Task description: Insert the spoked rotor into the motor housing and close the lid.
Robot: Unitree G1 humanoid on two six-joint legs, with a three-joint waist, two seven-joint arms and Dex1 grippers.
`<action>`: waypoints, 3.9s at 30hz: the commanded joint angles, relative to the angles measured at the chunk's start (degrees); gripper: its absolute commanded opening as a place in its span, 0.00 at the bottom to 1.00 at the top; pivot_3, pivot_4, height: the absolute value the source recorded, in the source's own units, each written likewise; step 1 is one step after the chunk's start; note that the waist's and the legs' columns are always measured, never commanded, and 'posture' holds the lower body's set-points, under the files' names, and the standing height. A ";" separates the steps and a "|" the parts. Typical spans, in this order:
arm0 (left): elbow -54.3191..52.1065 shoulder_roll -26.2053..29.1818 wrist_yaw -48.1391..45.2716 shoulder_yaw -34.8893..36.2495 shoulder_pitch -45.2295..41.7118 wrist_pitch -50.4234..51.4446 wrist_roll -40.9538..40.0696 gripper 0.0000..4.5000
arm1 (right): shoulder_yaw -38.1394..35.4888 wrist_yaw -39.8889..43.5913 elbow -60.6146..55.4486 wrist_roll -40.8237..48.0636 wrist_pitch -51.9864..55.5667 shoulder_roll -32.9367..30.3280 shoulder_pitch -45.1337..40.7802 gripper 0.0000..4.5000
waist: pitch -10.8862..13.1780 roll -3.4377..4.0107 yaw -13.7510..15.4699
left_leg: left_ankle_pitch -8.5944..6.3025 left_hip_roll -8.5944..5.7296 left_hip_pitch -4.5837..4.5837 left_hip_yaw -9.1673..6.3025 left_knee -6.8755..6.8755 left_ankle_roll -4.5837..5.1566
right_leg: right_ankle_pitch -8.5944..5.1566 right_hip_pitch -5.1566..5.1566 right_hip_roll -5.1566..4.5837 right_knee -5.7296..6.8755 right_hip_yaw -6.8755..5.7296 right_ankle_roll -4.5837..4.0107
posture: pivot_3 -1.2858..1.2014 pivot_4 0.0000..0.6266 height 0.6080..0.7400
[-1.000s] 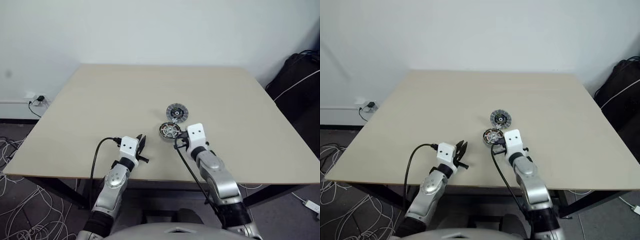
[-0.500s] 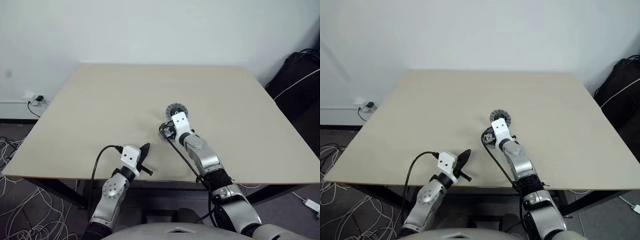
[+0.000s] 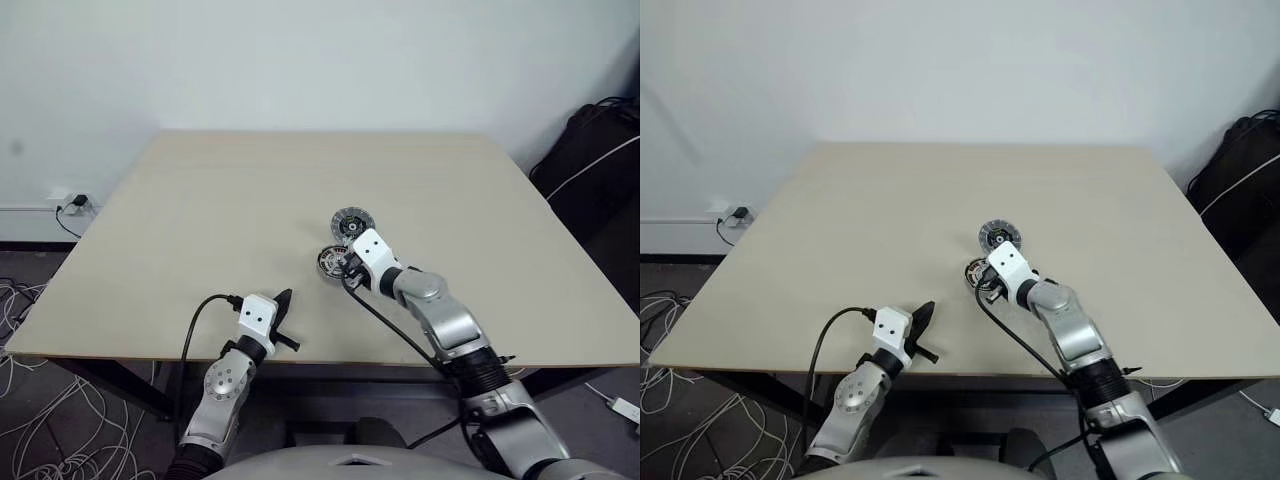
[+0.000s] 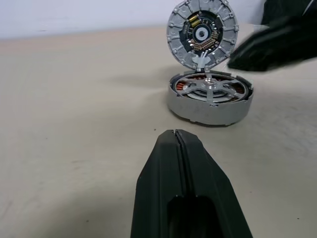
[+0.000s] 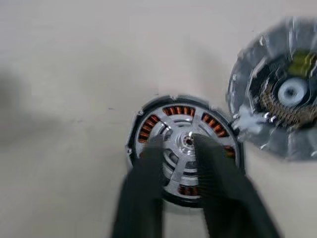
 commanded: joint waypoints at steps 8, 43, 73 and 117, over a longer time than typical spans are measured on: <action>-1.17 -1.37 -1.25 -0.59 -0.91 -0.59 -0.41 0.00 | 7.24 10.30 -1.59 -1.84 4.60 -5.27 -5.24 0.56 | 0.04 -0.08 0.36 | 0.00 0.00 -0.05 0.00 0.04 0.00 | -0.15 -0.01 -0.04 -0.02 0.00 -0.25 | 0.52 0.00 1.00; 0.88 -4.21 -0.71 -0.39 -1.24 -2.27 -0.38 0.00 | 2.63 12.79 8.25 -1.85 4.94 -2.98 -7.22 0.14 | -0.13 -0.09 0.83 | -0.01 -0.02 -0.10 0.01 0.02 0.00 | 0.05 -0.05 -0.06 -0.05 0.00 -0.06 | 0.52 0.00 1.00; 1.97 -5.10 -1.20 1.53 -1.59 -1.60 -1.82 0.00 | 8.39 4.99 11.29 -6.20 -1.24 -2.62 -7.39 0.62 | 0.01 -0.28 1.08 | -0.11 -0.01 -0.31 0.01 0.83 0.31 | 0.05 0.16 -0.05 -0.04 -0.07 -0.05 | 0.52 0.00 1.00; 0.91 -5.43 -0.77 1.40 0.08 -1.12 -1.83 0.00 | -0.96 1.51 -26.91 5.00 35.21 2.52 10.19 0.02 | -0.09 -0.06 1.43 | -0.37 -0.01 -1.03 0.01 0.77 0.45 | 0.10 -0.54 -0.11 -0.18 -0.08 -0.14 | 0.52 0.00 1.00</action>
